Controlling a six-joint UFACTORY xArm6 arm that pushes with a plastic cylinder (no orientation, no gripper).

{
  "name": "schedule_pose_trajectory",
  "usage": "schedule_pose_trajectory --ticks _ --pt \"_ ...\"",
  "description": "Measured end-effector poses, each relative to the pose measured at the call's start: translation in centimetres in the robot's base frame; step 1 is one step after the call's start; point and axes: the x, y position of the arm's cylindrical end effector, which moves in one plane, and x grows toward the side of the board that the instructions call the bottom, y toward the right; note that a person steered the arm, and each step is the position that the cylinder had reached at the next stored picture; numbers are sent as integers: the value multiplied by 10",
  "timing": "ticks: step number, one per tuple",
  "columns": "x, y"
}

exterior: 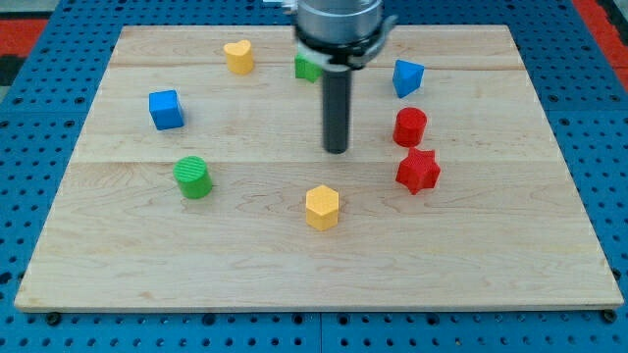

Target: Push blue cube a bit up and right

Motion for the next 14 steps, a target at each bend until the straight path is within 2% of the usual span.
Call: schedule_pose_trajectory --ticks 1,3,4,5,7,8,9,10,11,12,14 --pt "-12 48" --pt "-15 93" --pt "-15 98" --pt "-15 59" --pt "-15 49" --pt "-54 19" --pt "-58 -53" --pt "-34 -127" --pt "-9 -162" --pt "-9 -223" --pt "-58 -275"
